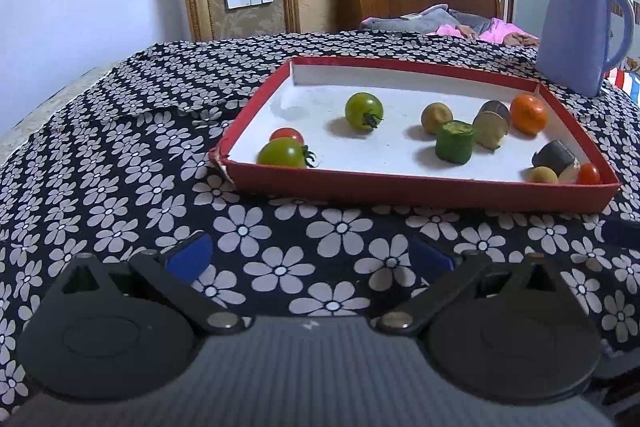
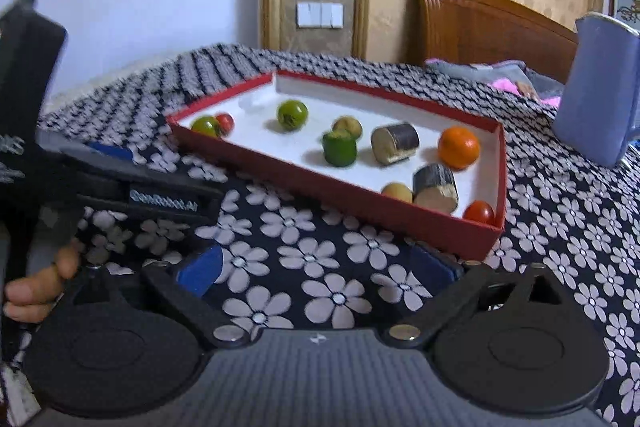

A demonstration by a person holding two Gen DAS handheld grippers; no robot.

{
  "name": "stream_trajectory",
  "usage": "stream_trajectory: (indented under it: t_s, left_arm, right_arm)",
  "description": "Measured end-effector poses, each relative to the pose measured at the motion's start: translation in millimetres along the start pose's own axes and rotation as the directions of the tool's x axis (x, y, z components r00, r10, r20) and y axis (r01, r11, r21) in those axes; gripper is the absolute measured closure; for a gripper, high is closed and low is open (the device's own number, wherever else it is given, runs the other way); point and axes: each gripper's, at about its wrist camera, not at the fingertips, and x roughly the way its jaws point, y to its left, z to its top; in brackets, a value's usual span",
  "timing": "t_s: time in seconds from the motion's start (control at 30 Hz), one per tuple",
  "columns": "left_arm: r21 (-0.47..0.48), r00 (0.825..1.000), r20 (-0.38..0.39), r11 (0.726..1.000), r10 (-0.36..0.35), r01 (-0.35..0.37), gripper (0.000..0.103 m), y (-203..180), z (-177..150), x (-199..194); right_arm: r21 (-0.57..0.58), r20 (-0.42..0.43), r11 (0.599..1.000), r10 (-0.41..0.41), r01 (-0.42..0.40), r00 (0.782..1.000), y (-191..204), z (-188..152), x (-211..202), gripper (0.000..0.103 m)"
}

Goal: Organize fruits

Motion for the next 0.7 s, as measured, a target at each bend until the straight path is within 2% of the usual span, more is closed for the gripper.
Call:
stream_trajectory:
  t_s: [0.1, 0.7]
  left_arm:
    - [0.007, 1.000, -0.002, 1.000, 0.008, -0.008, 0.000, -2.3, -0.6, 2.1]
    - [-0.007, 1.000, -0.012, 1.000, 0.011, -0.012, 0.000, 0.5, -4.2, 4.3]
  right_arm:
    - [0.005, -0.032, 1.000, -0.019, 0.019, 0.999, -0.8, -1.8, 6.8, 0.000]
    - [0.052, -0.048, 0.999, 0.013, -0.011, 0.999, -6.0, -7.1, 5.1, 0.000]
